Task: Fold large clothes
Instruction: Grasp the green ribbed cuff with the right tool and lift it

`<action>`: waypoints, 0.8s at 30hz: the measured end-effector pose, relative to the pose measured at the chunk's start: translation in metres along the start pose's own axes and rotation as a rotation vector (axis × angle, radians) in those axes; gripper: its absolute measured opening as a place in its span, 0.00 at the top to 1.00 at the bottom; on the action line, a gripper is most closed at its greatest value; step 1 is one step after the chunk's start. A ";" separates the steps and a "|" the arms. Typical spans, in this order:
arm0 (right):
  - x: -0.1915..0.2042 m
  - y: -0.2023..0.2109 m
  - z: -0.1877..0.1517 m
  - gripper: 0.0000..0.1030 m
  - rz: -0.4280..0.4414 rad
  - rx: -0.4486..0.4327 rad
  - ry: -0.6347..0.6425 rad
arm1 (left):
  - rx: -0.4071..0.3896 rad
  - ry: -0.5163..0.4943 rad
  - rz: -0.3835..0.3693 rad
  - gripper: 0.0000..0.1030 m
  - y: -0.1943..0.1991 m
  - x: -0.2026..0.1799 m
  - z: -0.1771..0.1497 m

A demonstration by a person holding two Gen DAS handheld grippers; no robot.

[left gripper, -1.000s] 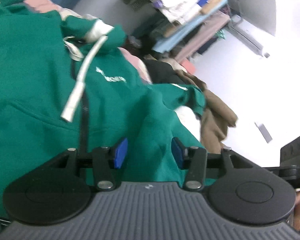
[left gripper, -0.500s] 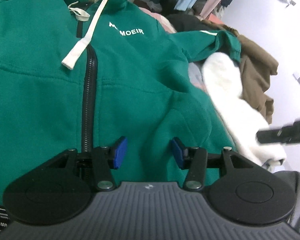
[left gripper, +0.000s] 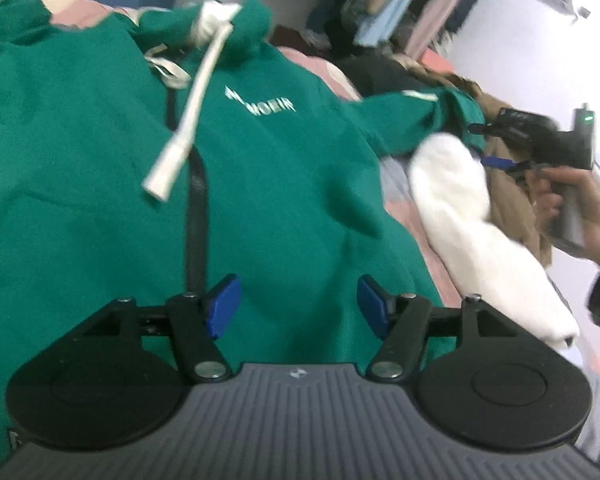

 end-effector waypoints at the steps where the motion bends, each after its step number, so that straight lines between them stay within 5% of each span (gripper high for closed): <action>1: 0.000 -0.015 0.015 0.36 -0.012 -0.058 0.041 | -0.006 0.016 0.013 0.32 -0.001 0.006 0.003; 4: 0.008 -0.056 0.041 0.37 -0.011 -0.197 0.167 | -0.033 0.088 0.007 0.32 -0.009 0.021 0.012; 7: 0.010 -0.097 0.050 0.39 -0.011 -0.213 0.152 | -0.060 0.156 0.006 0.32 -0.023 0.037 0.019; 11: 0.005 -0.138 0.063 0.39 -0.129 -0.273 0.131 | -0.095 0.166 0.019 0.31 -0.035 0.050 0.024; 17: -0.014 -0.152 0.106 0.40 -0.121 -0.437 -0.008 | -0.113 0.155 0.040 0.31 -0.052 0.057 0.031; 24: -0.036 -0.142 0.145 0.40 -0.024 -0.546 -0.107 | -0.193 0.089 0.196 0.31 -0.054 0.055 0.042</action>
Point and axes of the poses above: each gripper's, at about its wrist camera, not at the fingertips, and y roughly against the way its jaws point, x to its left, z to its top, the point moved 8 cm from there along -y, roughly the way its jaws point, and after that the axes turned 12 degrees about -y, right-handed, at the moved point
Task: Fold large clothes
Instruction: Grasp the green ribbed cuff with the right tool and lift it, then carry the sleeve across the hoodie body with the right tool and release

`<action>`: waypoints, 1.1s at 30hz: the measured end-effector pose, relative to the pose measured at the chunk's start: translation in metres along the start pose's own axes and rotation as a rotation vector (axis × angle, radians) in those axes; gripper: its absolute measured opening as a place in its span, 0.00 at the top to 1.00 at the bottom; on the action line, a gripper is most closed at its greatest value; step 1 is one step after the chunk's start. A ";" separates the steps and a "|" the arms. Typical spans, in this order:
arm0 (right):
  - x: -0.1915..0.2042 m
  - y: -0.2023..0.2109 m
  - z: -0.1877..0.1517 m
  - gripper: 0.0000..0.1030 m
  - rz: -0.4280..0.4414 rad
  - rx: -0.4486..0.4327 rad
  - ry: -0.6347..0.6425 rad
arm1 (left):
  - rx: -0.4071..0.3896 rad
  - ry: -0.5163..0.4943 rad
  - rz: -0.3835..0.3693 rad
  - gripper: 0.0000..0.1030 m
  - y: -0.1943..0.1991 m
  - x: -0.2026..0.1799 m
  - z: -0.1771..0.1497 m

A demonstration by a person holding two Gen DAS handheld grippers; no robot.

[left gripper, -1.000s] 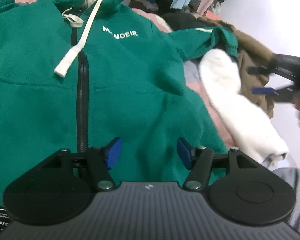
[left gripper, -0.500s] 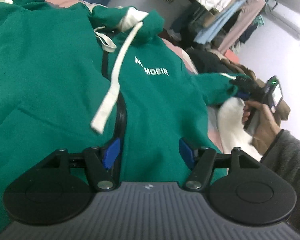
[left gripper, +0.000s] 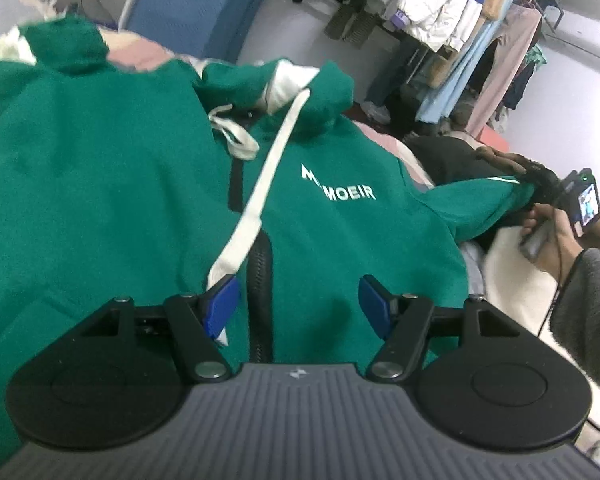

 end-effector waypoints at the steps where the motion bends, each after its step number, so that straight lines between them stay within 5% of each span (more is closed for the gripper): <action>1: -0.002 -0.003 0.002 0.40 0.009 0.005 0.003 | -0.002 0.003 0.003 0.31 0.000 0.001 0.000; 2: -0.001 -0.006 0.003 0.41 0.012 0.009 0.026 | 0.003 0.010 0.002 0.31 0.001 0.001 -0.001; 6: 0.006 -0.002 -0.002 0.75 -0.028 0.040 0.132 | 0.006 0.028 0.028 0.31 0.005 0.008 0.000; 9: 0.019 0.018 -0.003 0.82 -0.020 0.055 0.196 | 0.005 -0.015 0.070 0.31 0.008 0.010 0.002; 16: 0.108 0.090 0.020 0.85 0.163 0.029 0.345 | -0.009 -0.046 0.144 0.31 0.040 0.018 0.014; 22: 0.203 0.188 0.002 0.85 0.371 0.009 0.492 | -0.028 -0.001 0.203 0.31 0.079 0.038 0.026; 28: 0.277 0.293 -0.063 0.85 0.579 0.039 0.698 | -0.069 0.014 0.236 0.31 0.117 0.058 0.035; 33: 0.295 0.365 -0.148 0.84 0.702 0.142 0.815 | -0.133 0.067 0.242 0.31 0.146 0.073 0.043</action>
Point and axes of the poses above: each gripper's, at about its wrist camera, not at the fingertips, and y roughly against the way its jaws point, x to its left, z to its top, the point moved 8 cm from there along -y, roughly the way its jaws point, and after that the axes turned 12 degrees about -y, right-handed, at the moved point
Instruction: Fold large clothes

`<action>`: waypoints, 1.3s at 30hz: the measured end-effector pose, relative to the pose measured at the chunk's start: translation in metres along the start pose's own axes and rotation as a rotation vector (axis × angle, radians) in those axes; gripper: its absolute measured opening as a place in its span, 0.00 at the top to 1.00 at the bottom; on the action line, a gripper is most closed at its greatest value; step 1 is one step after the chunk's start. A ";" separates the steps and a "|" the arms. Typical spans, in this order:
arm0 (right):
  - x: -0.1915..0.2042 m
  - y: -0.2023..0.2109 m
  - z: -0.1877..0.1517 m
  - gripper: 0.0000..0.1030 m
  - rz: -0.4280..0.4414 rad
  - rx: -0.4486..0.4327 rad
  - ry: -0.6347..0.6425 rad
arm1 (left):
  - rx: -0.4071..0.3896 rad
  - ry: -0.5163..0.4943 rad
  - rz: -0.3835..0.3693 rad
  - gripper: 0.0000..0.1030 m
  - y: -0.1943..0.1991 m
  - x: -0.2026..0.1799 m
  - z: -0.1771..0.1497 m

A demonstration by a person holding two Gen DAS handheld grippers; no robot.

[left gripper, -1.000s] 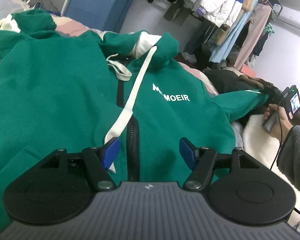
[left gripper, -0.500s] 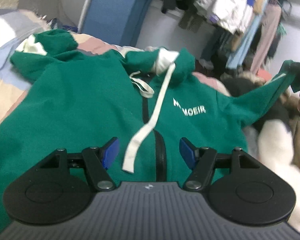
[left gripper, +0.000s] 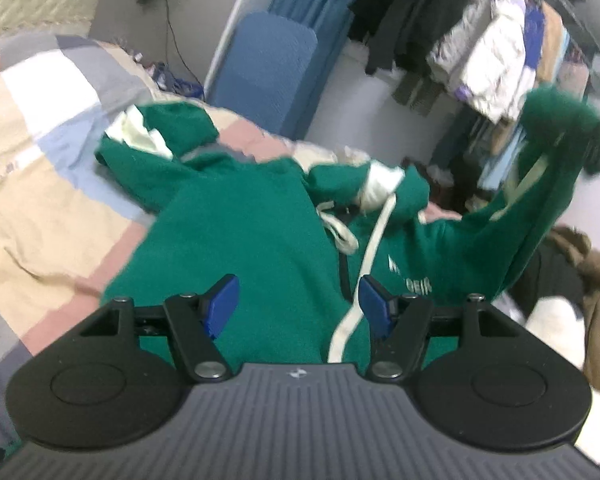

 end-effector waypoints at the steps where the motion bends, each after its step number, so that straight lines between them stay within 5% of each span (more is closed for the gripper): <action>1: 0.022 0.002 -0.013 0.84 0.027 0.025 0.016 | -0.014 -0.009 0.010 0.31 0.004 0.002 0.003; 8: 0.135 0.010 -0.112 0.84 0.137 0.237 0.038 | -0.058 0.040 0.049 0.31 0.029 0.034 0.015; 16: 0.180 0.005 -0.192 0.76 0.205 0.459 0.175 | -0.032 0.074 0.060 0.31 0.023 0.055 0.013; 20: 0.185 0.015 -0.187 0.23 0.298 0.480 0.084 | -0.027 0.086 0.042 0.31 0.019 0.055 0.013; 28: 0.146 0.035 -0.145 0.22 0.338 0.491 -0.261 | -0.034 0.120 0.000 0.30 0.015 0.053 0.016; 39: 0.040 0.009 -0.134 0.22 0.058 0.471 -0.622 | 0.066 -0.095 -0.083 0.24 -0.026 -0.011 -0.016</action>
Point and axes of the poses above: each gripper's, at about its wrist camera, not at the fingertips, and y roughly against the way its jaws point, x to its left, z to its top, the point moved 8 cm from there along -y, roughly the way its jaws point, and after that the axes turned 12 degrees about -y, right-handed, at the moved point
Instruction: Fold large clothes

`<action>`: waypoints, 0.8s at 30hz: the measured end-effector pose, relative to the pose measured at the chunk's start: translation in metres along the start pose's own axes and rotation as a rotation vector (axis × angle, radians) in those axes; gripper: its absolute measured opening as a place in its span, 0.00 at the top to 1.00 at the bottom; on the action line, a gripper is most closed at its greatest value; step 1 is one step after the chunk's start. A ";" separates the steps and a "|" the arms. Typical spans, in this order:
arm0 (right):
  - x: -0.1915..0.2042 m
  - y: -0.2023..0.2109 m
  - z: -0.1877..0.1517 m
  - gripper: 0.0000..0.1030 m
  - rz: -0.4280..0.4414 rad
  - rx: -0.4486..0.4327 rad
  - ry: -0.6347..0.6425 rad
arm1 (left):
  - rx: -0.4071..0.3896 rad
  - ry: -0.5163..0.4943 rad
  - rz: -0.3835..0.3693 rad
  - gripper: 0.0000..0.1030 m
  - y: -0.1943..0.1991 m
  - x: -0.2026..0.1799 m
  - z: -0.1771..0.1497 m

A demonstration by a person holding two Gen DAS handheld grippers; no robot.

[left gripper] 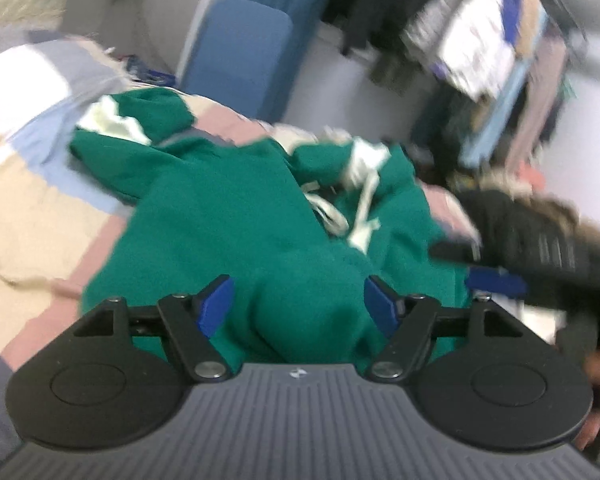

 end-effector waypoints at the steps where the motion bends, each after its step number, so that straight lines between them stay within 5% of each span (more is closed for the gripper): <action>1: -0.009 -0.005 0.006 0.22 -0.014 0.015 -0.045 | 0.015 -0.033 0.004 0.23 -0.006 -0.008 -0.003; 6: -0.029 -0.030 0.035 0.22 -0.071 0.068 -0.221 | 0.094 -0.145 0.111 0.22 -0.036 -0.028 -0.023; 9: -0.045 -0.035 0.050 0.22 -0.128 0.021 -0.277 | 0.118 -0.099 0.173 0.22 -0.044 -0.020 -0.031; 16: -0.078 -0.053 0.033 0.22 -0.066 0.020 -0.245 | 0.087 0.066 0.158 0.22 -0.044 0.008 -0.036; 24: -0.109 -0.072 0.011 0.23 -0.052 0.058 -0.371 | 0.045 0.111 0.247 0.22 -0.026 0.024 -0.032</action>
Point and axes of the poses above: each gripper's, at about its wrist camera, not at the fingertips, and y roughly against the way its jaws point, x to its left, z to its top, the point moved 8 cm from there along -y, roughly the way its jaws point, and after that the axes turned 12 degrees about -y, right-handed, at the moved point
